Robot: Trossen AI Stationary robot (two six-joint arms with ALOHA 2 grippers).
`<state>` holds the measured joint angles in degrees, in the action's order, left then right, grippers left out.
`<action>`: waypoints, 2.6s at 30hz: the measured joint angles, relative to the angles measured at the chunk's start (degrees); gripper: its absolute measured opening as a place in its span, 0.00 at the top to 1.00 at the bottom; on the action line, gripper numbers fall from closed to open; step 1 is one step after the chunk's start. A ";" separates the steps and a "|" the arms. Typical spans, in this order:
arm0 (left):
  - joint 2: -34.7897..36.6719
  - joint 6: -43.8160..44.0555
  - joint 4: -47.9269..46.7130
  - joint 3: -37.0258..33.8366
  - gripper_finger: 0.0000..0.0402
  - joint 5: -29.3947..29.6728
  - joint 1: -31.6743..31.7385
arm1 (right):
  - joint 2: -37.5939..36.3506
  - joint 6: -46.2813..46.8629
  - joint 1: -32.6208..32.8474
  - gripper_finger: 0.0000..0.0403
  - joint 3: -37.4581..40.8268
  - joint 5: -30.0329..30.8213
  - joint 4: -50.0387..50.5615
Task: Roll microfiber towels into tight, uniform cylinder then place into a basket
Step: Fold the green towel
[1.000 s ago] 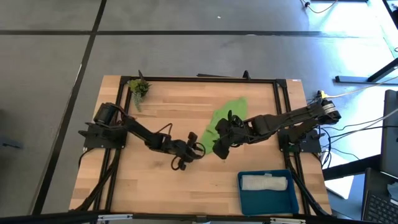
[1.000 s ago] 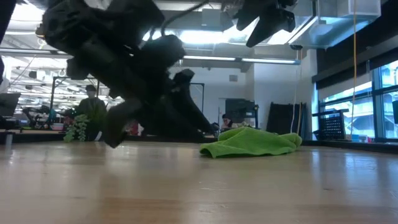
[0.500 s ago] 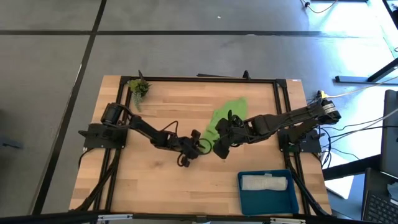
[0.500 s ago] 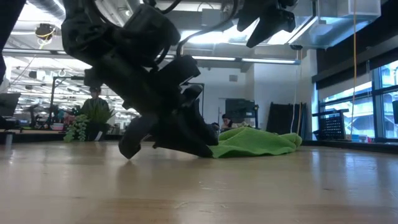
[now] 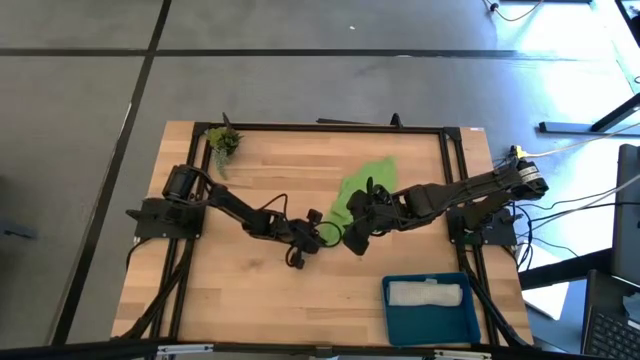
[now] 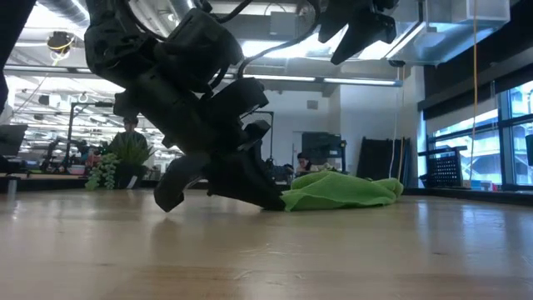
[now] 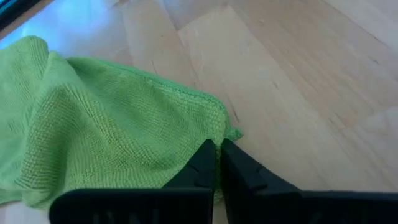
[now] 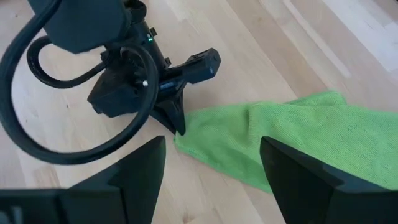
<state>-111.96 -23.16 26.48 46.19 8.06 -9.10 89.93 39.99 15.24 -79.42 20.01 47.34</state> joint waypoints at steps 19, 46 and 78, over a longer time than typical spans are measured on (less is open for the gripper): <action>19.51 4.64 -16.40 -0.28 1.00 -0.30 -0.43 | -0.04 -13.15 3.47 0.34 12.11 2.41 -12.23; 24.33 1.72 -12.26 3.77 1.00 -0.44 2.47 | -0.02 -25.30 1.79 0.35 35.38 12.97 -54.37; 24.35 -1.46 -55.52 36.33 1.00 14.41 2.89 | 0.00 -8.64 5.26 0.71 35.34 33.47 -51.53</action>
<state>-87.61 -24.62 -29.04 82.53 22.47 -6.22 89.93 31.35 20.50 -44.07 53.48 -4.19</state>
